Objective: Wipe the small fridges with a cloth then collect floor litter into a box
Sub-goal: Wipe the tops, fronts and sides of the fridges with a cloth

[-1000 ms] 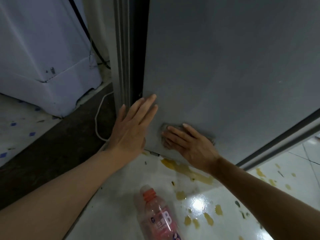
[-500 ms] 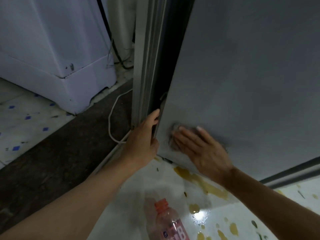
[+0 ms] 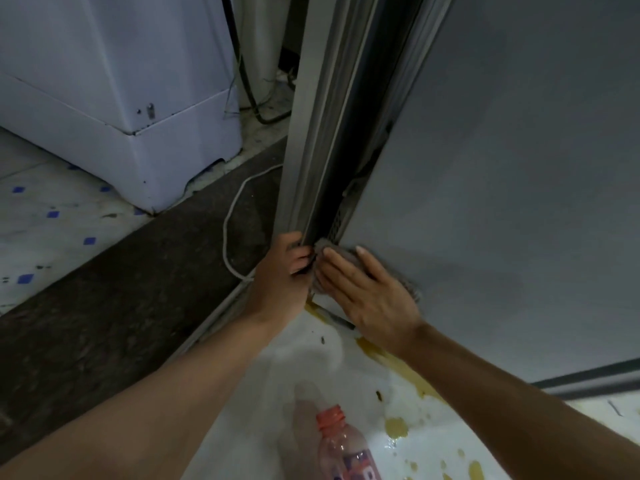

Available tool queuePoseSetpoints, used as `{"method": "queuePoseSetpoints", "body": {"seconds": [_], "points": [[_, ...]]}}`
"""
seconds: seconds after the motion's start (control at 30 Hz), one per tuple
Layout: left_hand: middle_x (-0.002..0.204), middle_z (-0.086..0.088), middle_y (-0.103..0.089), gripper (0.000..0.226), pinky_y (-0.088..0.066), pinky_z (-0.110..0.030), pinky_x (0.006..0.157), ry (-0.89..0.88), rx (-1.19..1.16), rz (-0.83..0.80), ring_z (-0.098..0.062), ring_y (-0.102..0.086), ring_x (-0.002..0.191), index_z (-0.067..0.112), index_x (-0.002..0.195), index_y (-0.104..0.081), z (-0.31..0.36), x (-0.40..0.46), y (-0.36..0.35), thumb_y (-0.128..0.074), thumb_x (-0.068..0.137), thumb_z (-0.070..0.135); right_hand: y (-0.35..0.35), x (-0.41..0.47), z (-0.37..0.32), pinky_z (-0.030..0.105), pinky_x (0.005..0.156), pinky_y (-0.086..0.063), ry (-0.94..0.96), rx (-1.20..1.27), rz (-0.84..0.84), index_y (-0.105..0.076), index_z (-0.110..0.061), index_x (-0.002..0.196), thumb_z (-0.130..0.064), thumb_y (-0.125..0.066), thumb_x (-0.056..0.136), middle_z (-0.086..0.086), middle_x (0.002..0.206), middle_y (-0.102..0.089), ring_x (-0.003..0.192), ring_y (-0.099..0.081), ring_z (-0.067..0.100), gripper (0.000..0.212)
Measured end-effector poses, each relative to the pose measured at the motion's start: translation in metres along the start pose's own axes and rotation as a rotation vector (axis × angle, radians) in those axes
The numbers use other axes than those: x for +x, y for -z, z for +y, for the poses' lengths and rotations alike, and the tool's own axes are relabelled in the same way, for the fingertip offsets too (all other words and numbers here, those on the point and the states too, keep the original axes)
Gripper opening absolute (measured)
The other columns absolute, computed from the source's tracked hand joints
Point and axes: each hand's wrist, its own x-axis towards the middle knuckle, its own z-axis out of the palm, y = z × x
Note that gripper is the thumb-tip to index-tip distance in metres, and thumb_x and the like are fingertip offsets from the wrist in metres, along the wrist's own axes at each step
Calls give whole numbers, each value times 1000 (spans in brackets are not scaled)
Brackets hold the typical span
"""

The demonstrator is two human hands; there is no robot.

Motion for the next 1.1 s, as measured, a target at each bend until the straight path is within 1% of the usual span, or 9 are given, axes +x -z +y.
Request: {"method": "queuePoseSetpoints", "body": {"seconds": [0.1,0.27,0.4,0.57,0.63,0.8,0.93,1.0,1.1], "points": [[98,14,-58,45,-43,1,69,36,10,-53,20,-57,83,16,114,-43,-4,0,0,-48,83,-15,10,1,20,46,114,8,-110,14,189,-41,-14,141,-19,-37,91,4,148,-39,140,-24,19,50],[126,-9,-57,55,-45,-11,85,133,-18,-66,-10,-56,113,8,135,-38,-9,6,-8,-46,85,-14,20,4,54,49,116,-1,-355,89,513,-35,-9,144,-7,-33,99,6,150,-36,141,-25,21,45],[104,3,-61,46,-46,-2,68,134,-16,-84,12,-60,85,8,129,-42,-18,2,-11,-48,86,-8,-2,-3,13,47,115,4,-148,72,249,-31,-9,146,-17,-22,97,7,153,-30,143,-13,22,50],[114,-5,-57,51,-44,-9,83,205,-44,-49,-14,-53,109,8,134,-37,-30,4,-2,-49,87,-10,-40,-4,-39,53,102,33,165,65,-151,4,-10,150,-28,-25,98,7,158,9,132,35,29,62],[124,-10,-57,53,-40,-18,95,227,-4,-82,-15,-51,115,7,136,-36,-33,2,-2,-46,87,-12,-43,-1,-50,50,97,34,232,64,-252,13,-9,148,-26,-20,98,8,157,18,135,34,28,61],[115,-2,-57,48,-39,4,70,155,49,-131,0,-55,94,1,133,-40,-29,0,-11,-47,87,-9,-27,-8,-29,50,108,25,104,85,-68,-12,-13,150,-23,-24,97,4,159,-6,146,4,23,55],[127,-14,-55,54,-43,-14,91,197,-20,-136,-15,-57,111,-1,135,-36,-29,5,-18,-43,84,-15,-24,-27,-5,46,117,1,-211,231,284,-38,-7,141,-18,-6,102,5,149,-37,140,-23,21,51],[130,-19,-53,59,-42,-27,100,216,-36,-133,-24,-52,121,-2,135,-35,-31,6,-23,-37,80,-22,-31,-35,-10,47,117,4,-167,129,220,-28,-10,145,-24,-14,102,5,153,-25,142,-14,22,48],[131,-17,-52,65,-40,-27,103,217,-16,-145,-19,-50,123,-1,131,-39,-36,2,-27,-29,72,-28,-46,-42,-39,54,107,24,89,10,-112,13,-10,147,-28,-25,96,18,146,29,132,30,34,66]]}}
